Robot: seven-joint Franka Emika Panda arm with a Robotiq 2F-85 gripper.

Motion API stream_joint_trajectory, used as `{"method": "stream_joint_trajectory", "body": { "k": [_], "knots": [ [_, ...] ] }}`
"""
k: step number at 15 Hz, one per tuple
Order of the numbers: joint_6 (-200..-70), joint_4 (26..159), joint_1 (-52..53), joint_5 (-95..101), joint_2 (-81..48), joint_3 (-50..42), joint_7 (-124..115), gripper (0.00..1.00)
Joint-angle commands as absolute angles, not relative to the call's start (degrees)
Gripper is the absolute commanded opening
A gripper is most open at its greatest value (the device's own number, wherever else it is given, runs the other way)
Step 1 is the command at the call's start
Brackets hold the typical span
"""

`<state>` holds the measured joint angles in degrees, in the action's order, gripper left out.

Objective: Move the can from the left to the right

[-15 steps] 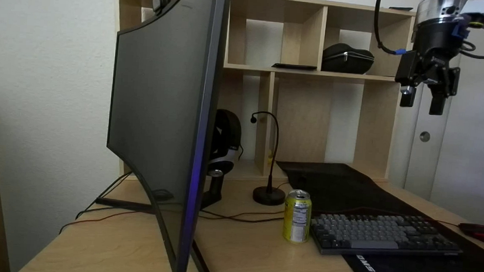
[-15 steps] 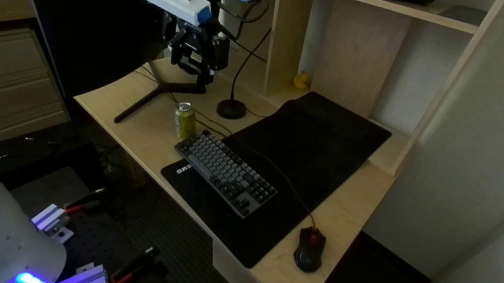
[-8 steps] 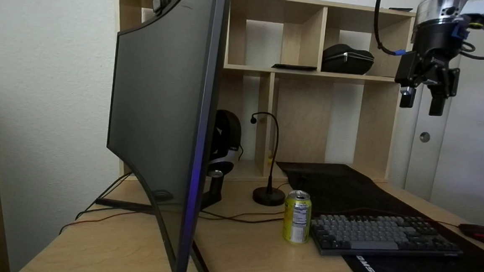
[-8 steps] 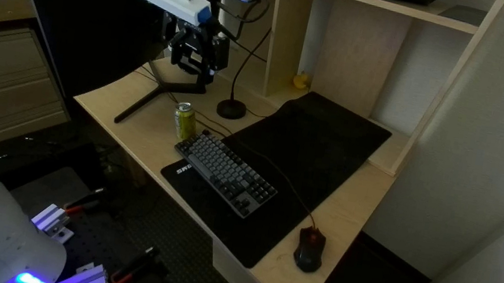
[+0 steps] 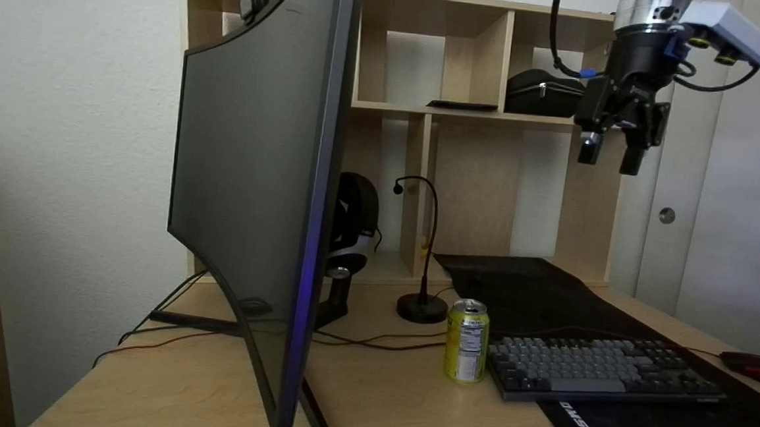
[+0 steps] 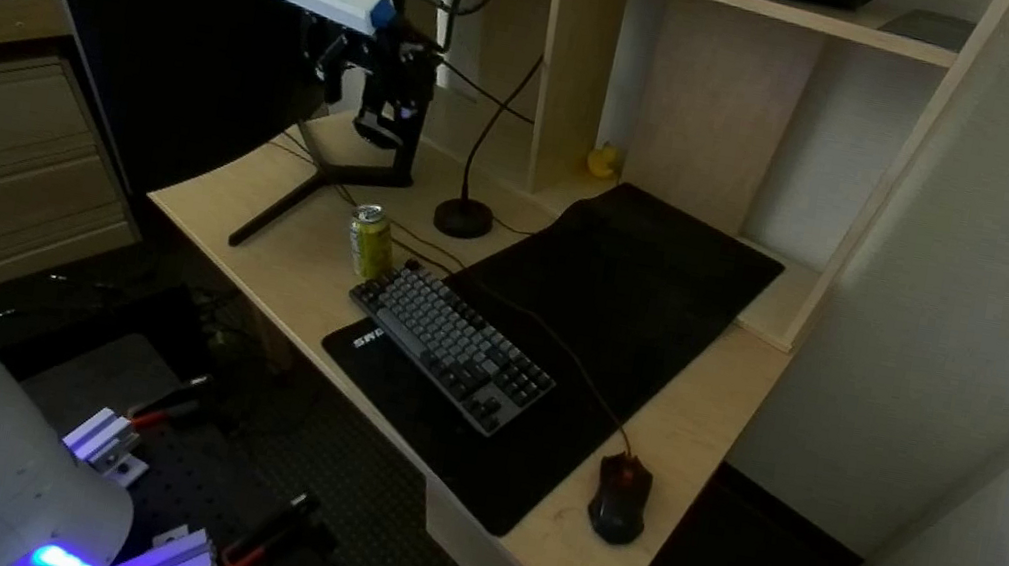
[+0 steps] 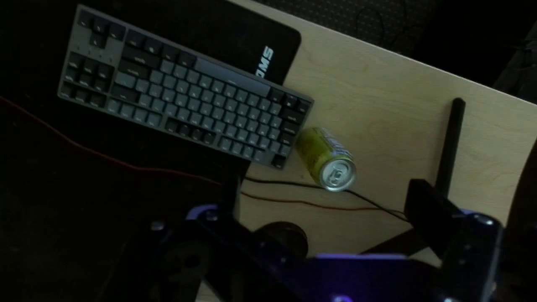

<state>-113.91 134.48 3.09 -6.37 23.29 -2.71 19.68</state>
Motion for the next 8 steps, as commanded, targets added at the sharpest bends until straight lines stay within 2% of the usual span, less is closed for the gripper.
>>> {"method": "stream_joint_trajectory", "body": {
  "k": [1,2,5,8],
  "knots": [
    [-119.17,138.25,6.19,-8.72,27.21,-0.64,19.08,1.00],
    [-116.65,135.65,5.68,-7.58,24.80,-1.34,18.90,1.00],
    [-117.34,136.54,6.73,-7.73,26.32,-0.60,18.24,1.00],
    [-119.68,139.11,8.28,-7.66,22.31,1.13,18.45,1.00]
  ]
}}
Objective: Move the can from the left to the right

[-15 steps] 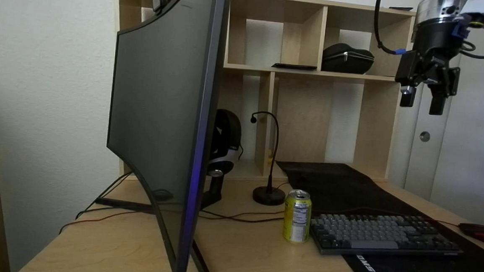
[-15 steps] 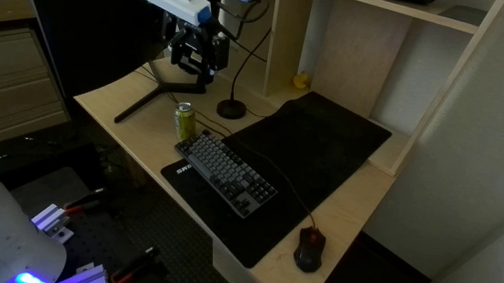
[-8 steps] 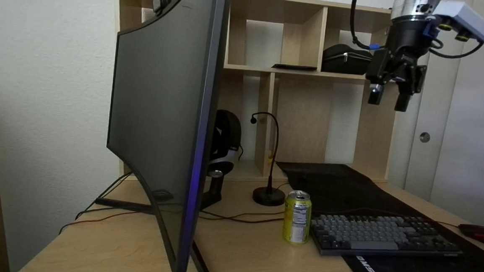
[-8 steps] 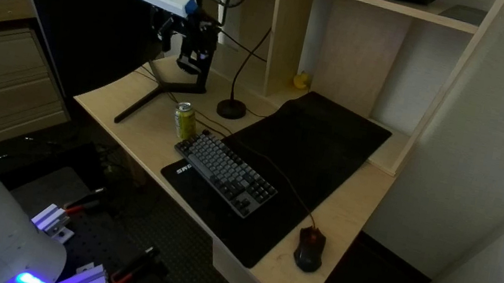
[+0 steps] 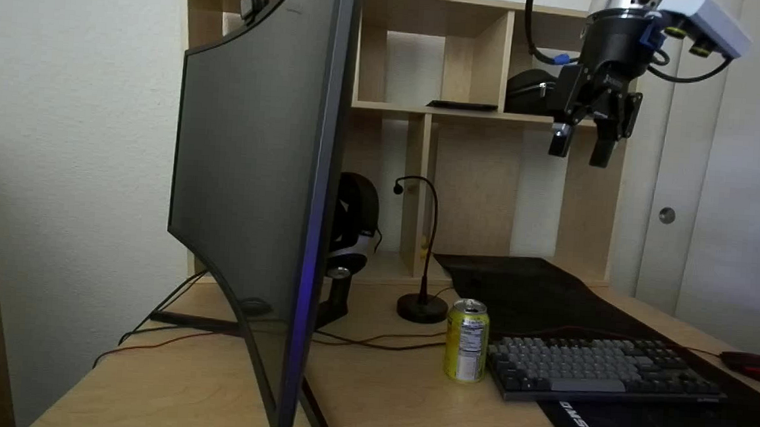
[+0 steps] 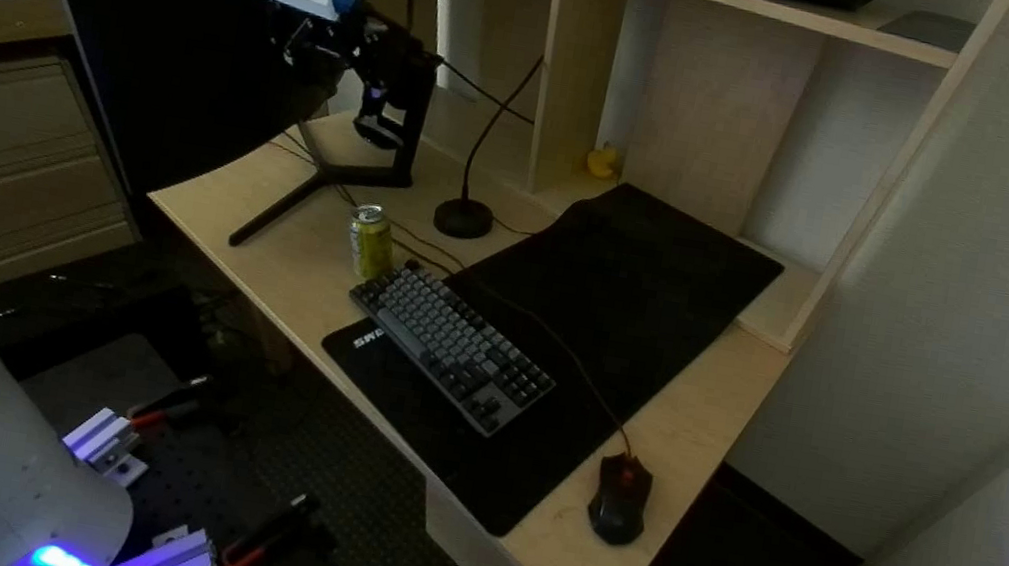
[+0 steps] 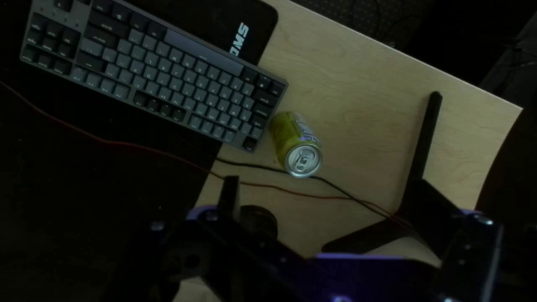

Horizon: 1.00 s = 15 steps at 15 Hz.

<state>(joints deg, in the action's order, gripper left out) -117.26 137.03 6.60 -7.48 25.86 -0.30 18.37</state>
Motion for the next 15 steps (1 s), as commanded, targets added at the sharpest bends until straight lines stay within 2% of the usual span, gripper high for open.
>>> {"method": "stream_joint_trajectory", "body": {
  "k": [1,6,7,12,15],
  "knots": [
    [-122.14,140.47,8.94,-7.66,21.04,2.17,18.03,1.00],
    [-130.91,143.11,11.62,-8.65,15.68,6.36,12.00,1.00],
    [-127.44,141.86,11.06,-8.35,16.58,4.88,14.59,1.00],
    [-131.64,141.93,10.76,-6.21,11.78,7.04,9.31,1.00],
    [-138.94,142.82,10.79,-6.82,9.82,7.07,6.90,1.00]
  ]
}}
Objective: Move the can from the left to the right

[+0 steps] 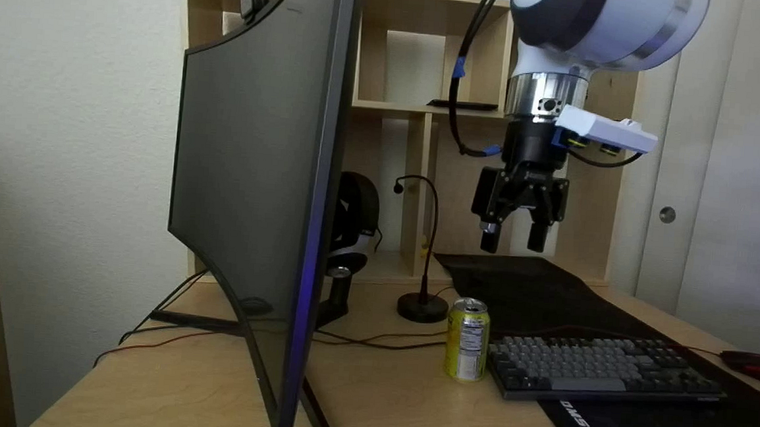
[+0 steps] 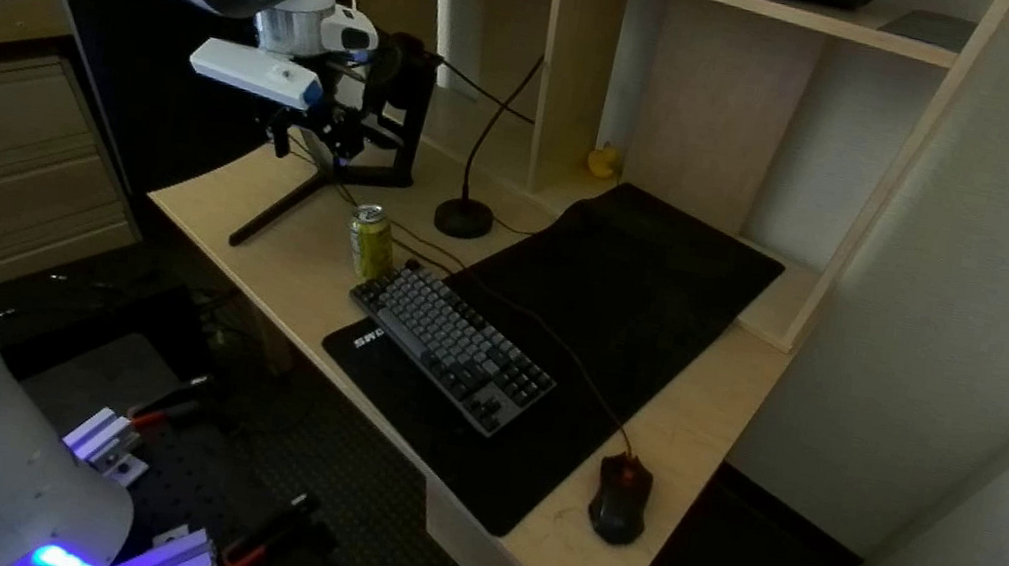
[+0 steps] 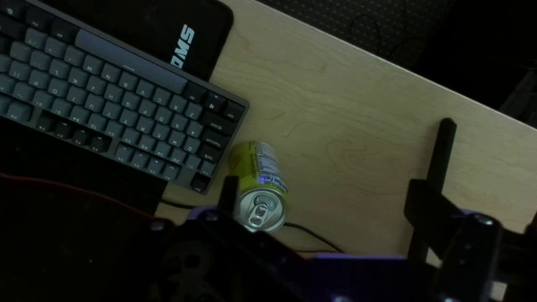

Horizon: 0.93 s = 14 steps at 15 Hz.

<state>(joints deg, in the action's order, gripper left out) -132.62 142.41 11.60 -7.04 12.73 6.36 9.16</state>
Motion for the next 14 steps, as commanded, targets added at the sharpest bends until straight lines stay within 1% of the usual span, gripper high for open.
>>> {"method": "stream_joint_trajectory", "body": {
  "k": [1,3,5,6,9,10,11,14],
  "knots": [
    [-141.67,142.94,10.96,-7.64,9.00,7.00,6.44,1.00],
    [-146.11,143.13,10.59,-6.25,7.52,7.32,3.96,1.00],
    [-146.55,142.84,10.59,-6.19,6.46,7.36,1.65,1.00],
    [-144.59,142.56,10.95,-6.95,7.52,7.05,3.60,1.00],
    [-145.11,142.56,10.90,-6.95,6.91,7.12,2.58,1.00],
    [-140.42,141.95,10.26,-4.08,7.39,7.28,0.67,1.00],
    [-139.49,141.94,10.20,-3.71,7.42,7.40,-0.63,1.00],
    [-140.86,142.17,10.57,-5.23,7.28,7.37,-2.07,1.00]
  ]
}}
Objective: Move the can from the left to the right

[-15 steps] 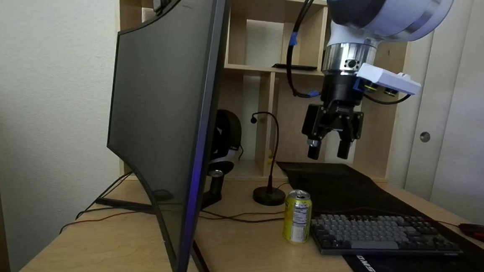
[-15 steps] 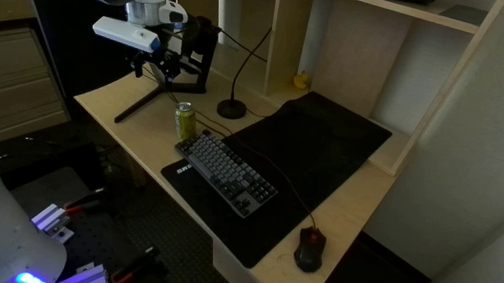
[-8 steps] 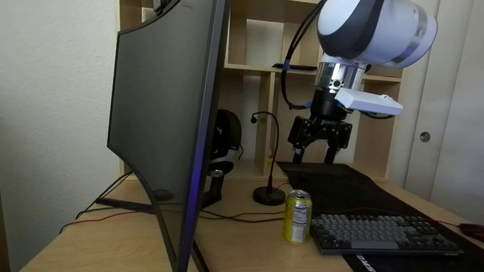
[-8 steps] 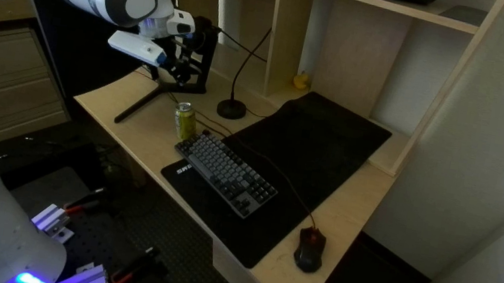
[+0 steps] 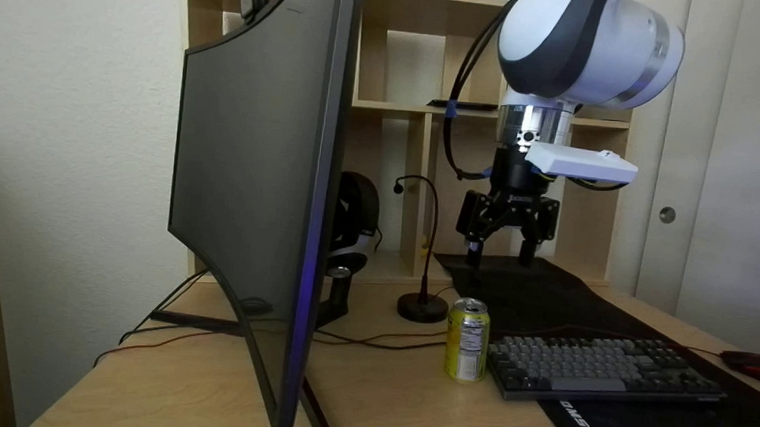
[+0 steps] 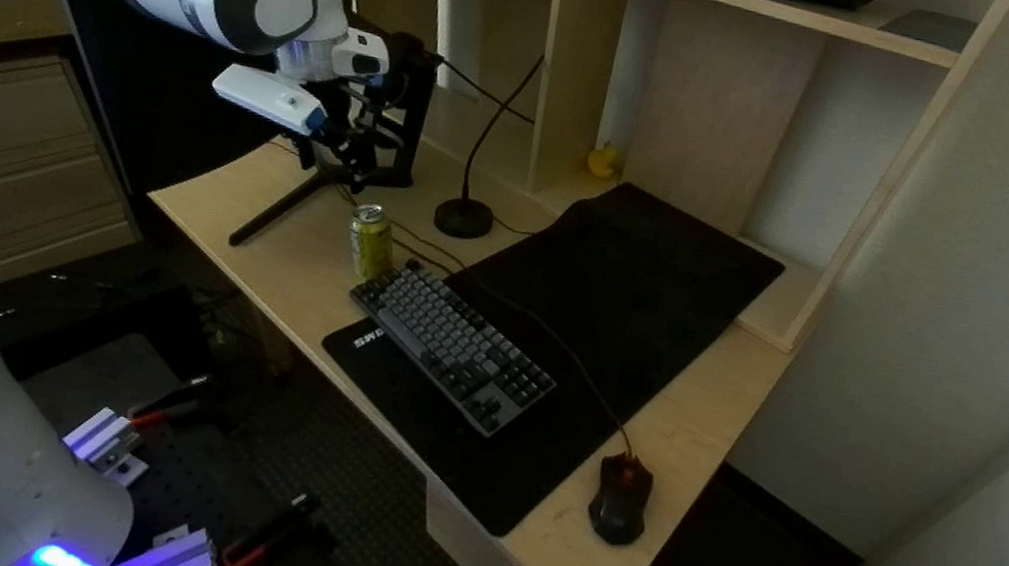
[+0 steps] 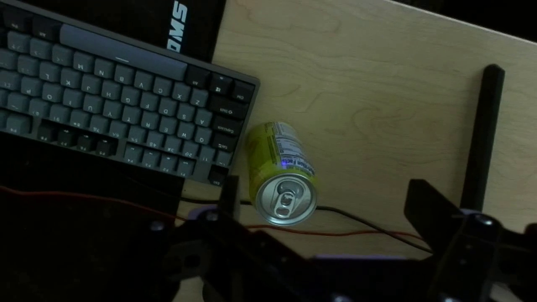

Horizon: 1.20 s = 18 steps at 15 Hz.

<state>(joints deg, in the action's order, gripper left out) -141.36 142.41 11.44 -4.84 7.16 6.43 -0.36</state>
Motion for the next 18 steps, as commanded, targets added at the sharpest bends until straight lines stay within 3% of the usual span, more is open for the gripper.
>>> {"method": "stream_joint_trajectory", "body": {
  "k": [1,18],
  "knots": [
    [-141.66,142.27,10.66,-5.68,7.22,7.36,-2.27,1.00],
    [-135.56,142.12,10.44,-5.46,7.22,7.56,-8.10,1.00]
  ]
}}
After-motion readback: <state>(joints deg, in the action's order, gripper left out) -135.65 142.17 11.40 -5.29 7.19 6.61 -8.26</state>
